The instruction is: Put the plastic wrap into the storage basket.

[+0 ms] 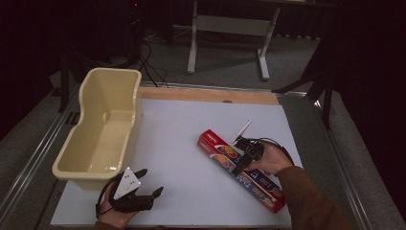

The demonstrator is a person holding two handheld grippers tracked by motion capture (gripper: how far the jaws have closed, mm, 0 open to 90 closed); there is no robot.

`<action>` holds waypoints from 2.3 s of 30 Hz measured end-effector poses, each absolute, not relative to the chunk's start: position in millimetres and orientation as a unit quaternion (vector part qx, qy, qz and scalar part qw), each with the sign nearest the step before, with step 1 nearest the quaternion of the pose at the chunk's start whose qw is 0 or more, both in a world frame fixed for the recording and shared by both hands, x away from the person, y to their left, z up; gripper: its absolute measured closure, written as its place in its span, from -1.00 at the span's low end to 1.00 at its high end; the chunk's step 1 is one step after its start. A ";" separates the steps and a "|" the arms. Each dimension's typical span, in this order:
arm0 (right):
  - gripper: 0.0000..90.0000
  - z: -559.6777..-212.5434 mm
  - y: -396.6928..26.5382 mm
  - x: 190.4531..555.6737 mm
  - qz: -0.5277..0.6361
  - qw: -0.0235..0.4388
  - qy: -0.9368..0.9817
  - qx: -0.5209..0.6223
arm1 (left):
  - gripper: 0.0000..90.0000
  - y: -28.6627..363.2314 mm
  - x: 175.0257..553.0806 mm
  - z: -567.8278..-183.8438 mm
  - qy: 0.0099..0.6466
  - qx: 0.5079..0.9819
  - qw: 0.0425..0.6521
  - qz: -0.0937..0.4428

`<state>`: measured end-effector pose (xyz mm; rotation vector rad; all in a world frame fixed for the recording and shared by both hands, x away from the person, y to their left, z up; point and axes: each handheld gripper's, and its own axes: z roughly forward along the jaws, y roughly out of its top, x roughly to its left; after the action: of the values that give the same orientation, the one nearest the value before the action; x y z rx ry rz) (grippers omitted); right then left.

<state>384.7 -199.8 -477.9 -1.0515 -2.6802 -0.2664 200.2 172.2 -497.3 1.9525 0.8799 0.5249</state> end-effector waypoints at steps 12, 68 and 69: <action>-0.12 -443.0 -181.1 381.1 -0.203 0.178 -0.878 -0.395 | -0.52 171.6 199.8 -497.3 0.355 0.790 0.451 0.212; -0.12 -365.3 -60.1 426.6 -0.406 0.240 -0.747 -0.469 | -0.54 170.5 198.6 -498.1 0.351 0.793 0.450 0.213; -0.12 -364.6 -59.0 427.1 -0.408 0.242 -0.744 -0.471 | -0.54 170.6 198.5 -498.1 0.351 0.793 0.450 0.213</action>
<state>427.1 -59.0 -364.6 -1.2867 -2.0327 -1.1156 198.5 170.6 -498.1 1.9607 0.8690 0.5259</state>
